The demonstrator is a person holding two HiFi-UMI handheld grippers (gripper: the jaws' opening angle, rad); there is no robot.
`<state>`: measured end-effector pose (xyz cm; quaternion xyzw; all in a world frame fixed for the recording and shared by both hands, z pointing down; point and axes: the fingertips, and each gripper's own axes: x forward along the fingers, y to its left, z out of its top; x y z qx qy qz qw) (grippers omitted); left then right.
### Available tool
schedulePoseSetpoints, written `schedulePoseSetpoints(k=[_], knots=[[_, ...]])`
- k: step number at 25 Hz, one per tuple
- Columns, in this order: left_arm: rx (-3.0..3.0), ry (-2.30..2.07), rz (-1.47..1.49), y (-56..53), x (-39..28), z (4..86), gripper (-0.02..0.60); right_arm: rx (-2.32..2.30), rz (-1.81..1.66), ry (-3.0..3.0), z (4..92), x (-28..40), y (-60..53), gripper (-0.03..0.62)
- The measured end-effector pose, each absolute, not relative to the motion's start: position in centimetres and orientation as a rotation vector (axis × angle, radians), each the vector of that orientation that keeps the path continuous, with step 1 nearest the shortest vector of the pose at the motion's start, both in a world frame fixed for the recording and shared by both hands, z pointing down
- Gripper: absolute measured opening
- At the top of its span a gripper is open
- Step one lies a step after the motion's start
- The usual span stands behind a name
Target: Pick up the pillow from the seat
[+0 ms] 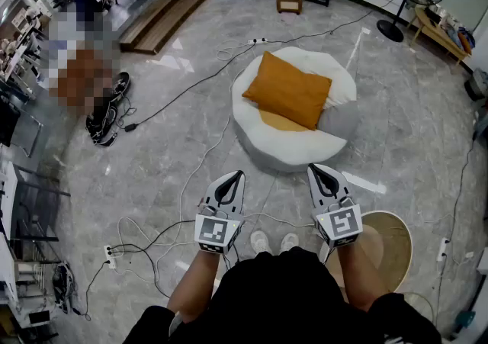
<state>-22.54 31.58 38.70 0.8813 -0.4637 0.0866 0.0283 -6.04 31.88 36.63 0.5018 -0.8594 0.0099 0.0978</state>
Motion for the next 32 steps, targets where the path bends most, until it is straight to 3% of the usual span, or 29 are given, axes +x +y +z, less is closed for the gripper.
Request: schedulePoseSetpoints(k=[16, 32], knots=[[2.614, -1.491, 0.239, 33.5, -22.7, 38.9, 0.012, 1.602, 0.108, -2.574, 35.6, -3.3, 34.0, 0.005], [2.641, -1.428, 0.172, 31.4, -25.4, 39.1, 0.012, 1.724, 0.133, -2.553, 35.3, -4.9, 32.4, 0.006]])
